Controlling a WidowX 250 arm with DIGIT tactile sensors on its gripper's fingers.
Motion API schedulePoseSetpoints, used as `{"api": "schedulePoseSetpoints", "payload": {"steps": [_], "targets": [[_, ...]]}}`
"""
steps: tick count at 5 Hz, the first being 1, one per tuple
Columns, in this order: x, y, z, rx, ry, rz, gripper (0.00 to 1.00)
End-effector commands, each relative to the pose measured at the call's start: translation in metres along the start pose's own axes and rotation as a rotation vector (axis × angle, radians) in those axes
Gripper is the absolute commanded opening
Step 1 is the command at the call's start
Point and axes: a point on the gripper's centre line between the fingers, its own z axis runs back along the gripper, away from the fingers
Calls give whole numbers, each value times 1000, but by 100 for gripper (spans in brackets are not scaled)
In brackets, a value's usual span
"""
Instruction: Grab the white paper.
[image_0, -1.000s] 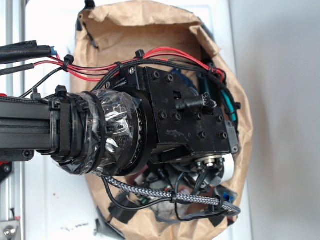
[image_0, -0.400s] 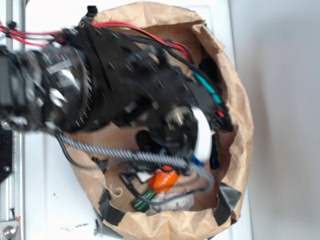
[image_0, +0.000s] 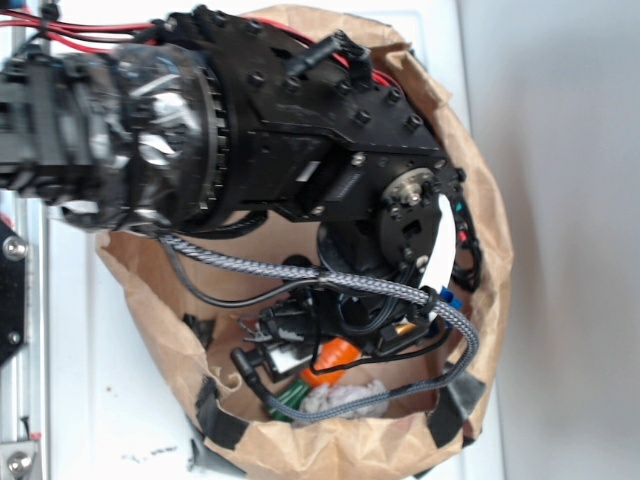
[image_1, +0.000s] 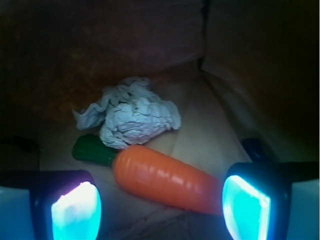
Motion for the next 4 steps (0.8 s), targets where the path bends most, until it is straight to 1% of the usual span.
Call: {"api": "schedulePoseSetpoints", "payload": {"steps": [1,2,3,4], "targets": [[27,-25,9,18,-40,-108,100],[34,-53,-3,8,-55,-128,100],[47,-74,-24,58,-85,-111,100],[61,-80,-36,77,-142,-101,100]]}}
